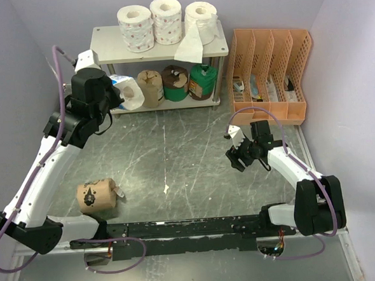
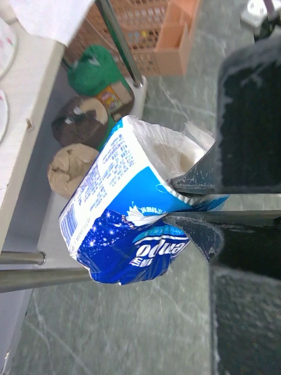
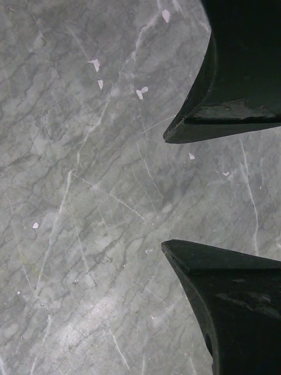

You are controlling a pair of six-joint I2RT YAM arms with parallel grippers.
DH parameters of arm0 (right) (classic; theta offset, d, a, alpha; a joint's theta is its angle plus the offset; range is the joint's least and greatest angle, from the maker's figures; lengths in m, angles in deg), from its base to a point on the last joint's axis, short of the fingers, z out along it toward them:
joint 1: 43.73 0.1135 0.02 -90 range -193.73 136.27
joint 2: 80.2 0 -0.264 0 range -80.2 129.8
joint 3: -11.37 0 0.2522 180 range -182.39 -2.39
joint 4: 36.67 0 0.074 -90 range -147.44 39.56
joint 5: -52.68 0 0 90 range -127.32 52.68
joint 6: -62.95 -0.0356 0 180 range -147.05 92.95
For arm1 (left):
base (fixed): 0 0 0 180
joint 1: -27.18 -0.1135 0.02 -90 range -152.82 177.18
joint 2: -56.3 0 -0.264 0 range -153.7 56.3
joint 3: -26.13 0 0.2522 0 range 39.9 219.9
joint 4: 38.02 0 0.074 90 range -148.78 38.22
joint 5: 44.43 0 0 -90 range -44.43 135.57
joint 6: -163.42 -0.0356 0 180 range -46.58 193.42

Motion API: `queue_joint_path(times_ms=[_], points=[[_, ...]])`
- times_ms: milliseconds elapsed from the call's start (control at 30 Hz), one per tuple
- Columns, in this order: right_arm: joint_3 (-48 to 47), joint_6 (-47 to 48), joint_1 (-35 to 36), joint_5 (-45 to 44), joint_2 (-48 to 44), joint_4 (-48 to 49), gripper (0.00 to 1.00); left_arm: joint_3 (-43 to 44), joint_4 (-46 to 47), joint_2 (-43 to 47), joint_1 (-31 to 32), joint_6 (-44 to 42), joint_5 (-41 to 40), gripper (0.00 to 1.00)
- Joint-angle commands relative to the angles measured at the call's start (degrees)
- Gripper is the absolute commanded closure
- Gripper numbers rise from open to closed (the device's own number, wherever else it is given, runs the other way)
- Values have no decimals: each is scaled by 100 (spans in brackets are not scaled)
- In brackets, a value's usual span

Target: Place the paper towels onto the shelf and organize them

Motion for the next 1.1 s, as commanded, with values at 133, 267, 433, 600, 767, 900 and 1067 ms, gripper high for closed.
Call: queue_joint_path(times_ms=[133,267,433,600,767,900,1067], points=[[-21,13,-46,9,135,48,34,1096,361,135,-423,2125,-142,93],[-16,15,-53,85,106,17,34,1696,168,-180,-909,3005,-93,93],[-43,-1,-48,97,136,-3,34,1579,767,-433,-1526,3875,612,93],[-41,-11,-55,104,121,-20,35,1278,1482,-797,-1890,4762,1178,93],[-40,-41,-81,12,128,15,35,1679,1773,-1409,-1913,5303,1263,93],[-41,-55,-149,37,121,-17,35,2018,1836,-1807,-1985,5577,1116,93],[-78,-47,-284,227,193,-131,36,2438,1891,-2206,-2119,5770,985,93]])
